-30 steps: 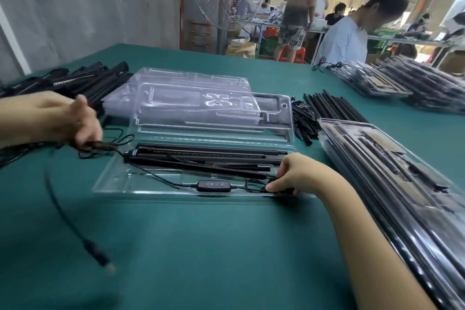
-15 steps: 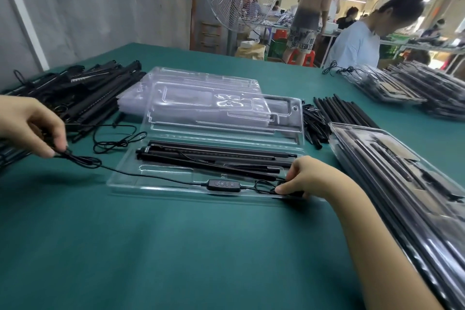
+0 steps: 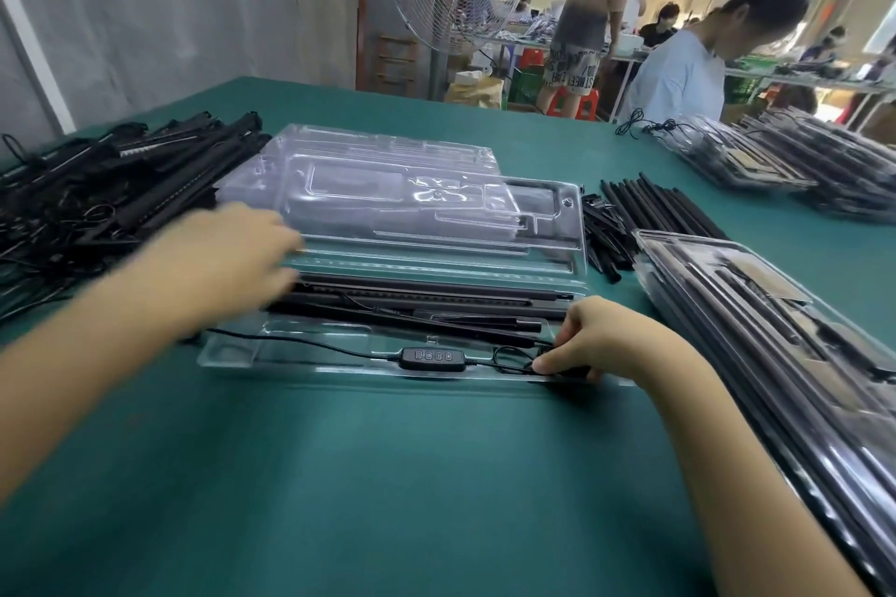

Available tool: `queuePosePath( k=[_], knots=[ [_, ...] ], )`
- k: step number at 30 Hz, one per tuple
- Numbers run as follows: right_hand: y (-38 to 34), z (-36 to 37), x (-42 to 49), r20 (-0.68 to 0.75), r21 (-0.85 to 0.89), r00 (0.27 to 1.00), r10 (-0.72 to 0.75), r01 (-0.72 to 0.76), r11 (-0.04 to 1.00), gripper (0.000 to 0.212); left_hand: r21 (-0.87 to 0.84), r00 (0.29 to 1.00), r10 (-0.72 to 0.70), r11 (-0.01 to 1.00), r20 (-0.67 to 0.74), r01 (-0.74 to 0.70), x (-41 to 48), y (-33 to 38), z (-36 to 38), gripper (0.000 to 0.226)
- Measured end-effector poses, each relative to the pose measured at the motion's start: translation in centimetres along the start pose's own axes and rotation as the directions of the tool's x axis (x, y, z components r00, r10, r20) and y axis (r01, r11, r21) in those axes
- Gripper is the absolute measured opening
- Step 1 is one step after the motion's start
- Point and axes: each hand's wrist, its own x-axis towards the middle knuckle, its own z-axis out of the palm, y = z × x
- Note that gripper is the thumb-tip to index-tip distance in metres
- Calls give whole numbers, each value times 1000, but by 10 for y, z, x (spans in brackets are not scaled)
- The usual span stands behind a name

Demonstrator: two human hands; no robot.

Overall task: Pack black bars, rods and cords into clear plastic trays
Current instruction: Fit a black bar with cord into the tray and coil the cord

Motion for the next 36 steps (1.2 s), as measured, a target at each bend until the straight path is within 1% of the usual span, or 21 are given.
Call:
queuePosePath(
  k=[1,2,3,4,6,7,10,13,16,18,22,26,28,30,33,36],
  knots=[
    [0,0,0,-1,0,1000,4,-4,1000,37,-198,992,100,973,-81,-114,-9,32,0,49],
    [0,0,0,-1,-1,1000,9,-9,1000,37,-328,974,188,919,-126,-220,-17,57,7,62],
    [1,0,-1,2,0,1000,16,-16,1000,37,-369,962,258,888,-91,-273,-25,75,14,68],
    [2,0,-1,8,2,1000,23,-23,1000,38,-355,949,304,880,-85,-314,-29,88,25,66],
    [3,1,-2,15,7,1000,27,-28,1000,39,-282,895,425,849,-138,-447,-35,100,42,56],
    [3,1,-2,13,5,1000,27,-27,1000,39,-278,869,468,824,-158,-494,-35,99,45,53],
    [2,1,-3,3,-15,999,38,-38,999,39,-276,804,539,756,-253,-594,-25,92,45,47],
    [2,1,-5,-10,14,999,52,-52,999,41,-250,791,572,751,-215,-611,-15,89,46,47],
    [3,2,-6,-21,53,998,55,-54,997,43,-272,791,598,745,-132,-609,-9,90,49,48],
    [3,2,-6,-15,52,998,57,-57,997,44,-298,791,597,737,-133,-606,-9,91,49,52],
    [0,2,-7,-12,20,998,56,-56,998,44,-373,822,551,739,-144,-561,-8,96,45,61],
    [-2,3,-10,-42,-44,998,53,-55,998,44,-401,833,529,735,-164,-546,-5,100,35,50],
    [-3,3,-11,-54,-57,997,51,-54,997,44,-368,851,506,772,-139,-519,-2,104,29,48],
    [-3,4,-11,-65,-72,997,48,-53,996,43,-293,858,500,808,-116,-511,0,112,21,51],
    [-1,5,-10,-85,-71,996,33,-39,997,41,-230,841,538,812,-59,-536,-6,135,14,55],
    [4,4,-9,-67,-44,998,-3,0,999,34,-153,831,556,823,12,-548,-16,156,19,60]
  ],
)
